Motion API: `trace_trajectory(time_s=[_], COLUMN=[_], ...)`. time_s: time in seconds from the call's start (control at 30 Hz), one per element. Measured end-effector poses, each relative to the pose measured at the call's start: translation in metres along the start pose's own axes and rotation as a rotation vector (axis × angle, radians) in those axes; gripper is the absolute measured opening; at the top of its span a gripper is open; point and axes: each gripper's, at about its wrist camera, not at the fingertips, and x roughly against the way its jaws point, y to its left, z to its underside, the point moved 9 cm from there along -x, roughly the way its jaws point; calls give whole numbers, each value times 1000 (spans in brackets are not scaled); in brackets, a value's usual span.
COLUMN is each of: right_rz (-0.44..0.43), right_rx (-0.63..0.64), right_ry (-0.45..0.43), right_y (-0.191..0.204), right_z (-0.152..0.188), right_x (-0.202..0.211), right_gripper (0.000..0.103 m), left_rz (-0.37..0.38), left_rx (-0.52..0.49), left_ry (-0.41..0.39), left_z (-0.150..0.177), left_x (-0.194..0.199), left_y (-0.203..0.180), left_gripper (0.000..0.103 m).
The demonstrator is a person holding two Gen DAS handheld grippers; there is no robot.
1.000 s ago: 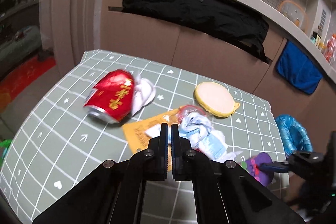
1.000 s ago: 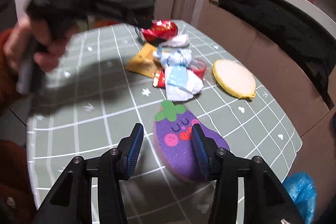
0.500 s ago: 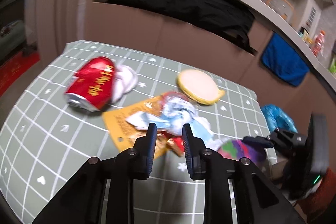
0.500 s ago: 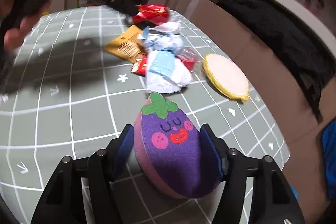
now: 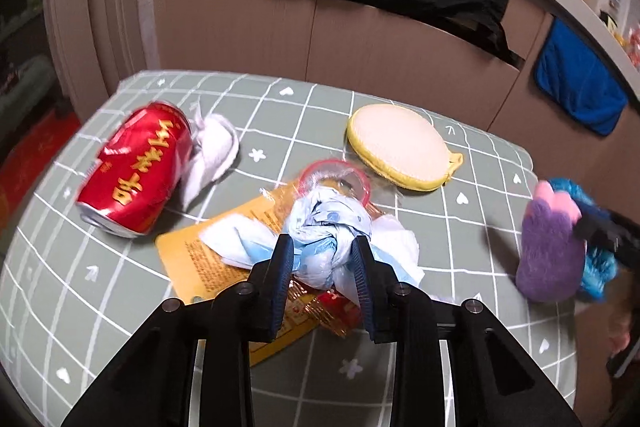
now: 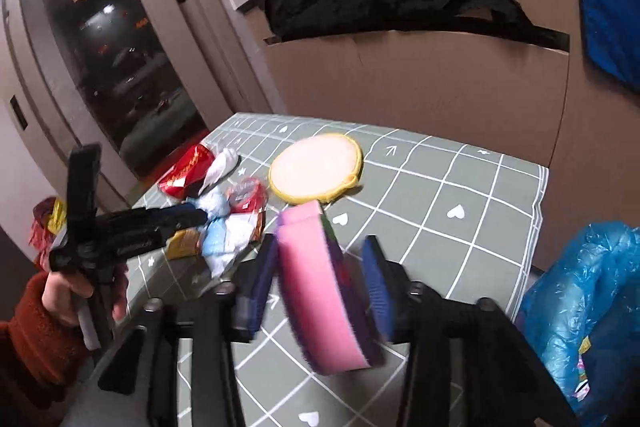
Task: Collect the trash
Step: 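Grasp the purple eggplant sponge with the right gripper and lift it, then carry the sponge and blue-white cloth over the bin and release both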
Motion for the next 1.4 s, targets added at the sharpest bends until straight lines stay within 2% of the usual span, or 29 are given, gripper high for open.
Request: trace_trajectory(time_s=[0.1,0.17,0.2,0.27,0.4,0.57,0.67,0.77,0.83,0.93,0.97,1.07,1.13,1.17,1.27,1.4], right_rz=[-5,54,111,135,57,106,79,39,36,104,127,132,134,125,91,118], right_rx=[24,46,61,67,15,-2,-21,5,69,192,208,210,192,178,169,204], right_ry=[6,-12,-33,-40,-6,-39,-24,-10,40,117,117,87,72,62,21,-16], right_y=[2,-1,-4,-9,-13,-20,-17,0,14,27,27,29,28,28,37,47], right_z=[2,0,-4,-6,-3,-7,-8,-1,12,32,33,25,16,11,-1,-9], right_x=[-2,0,3,5,1,4,2,2,-7,-28,-32,-41,-43,-42,-28,-7], right_gripper=[53,52,53,55,55,55,55,55,55,51,50,48,33,31,30,30], left_rz=[11,10,11,18,36,40,44,48,53,53,49,30,27,26,18,15], left_rx=[24,26,26,28,44,49,53,50,54,61,60,60,62,64,67,50], left_ry=[7,12,14,21,32,37,38,35,23,-3,-9,-18,-23,-28,-52,-109], left_z=[2,4,4,5,7,7,7,8,7,5,4,4,5,5,3,-7], left_x=[-5,-5,-5,-5,-5,-6,-5,-6,-4,2,4,9,14,17,28,53], left_y=[1,1,1,1,3,3,3,2,2,5,6,9,12,13,15,5], left_gripper=[32,32,32,32,32,32,32,32,30,26,26,24,24,24,24,24])
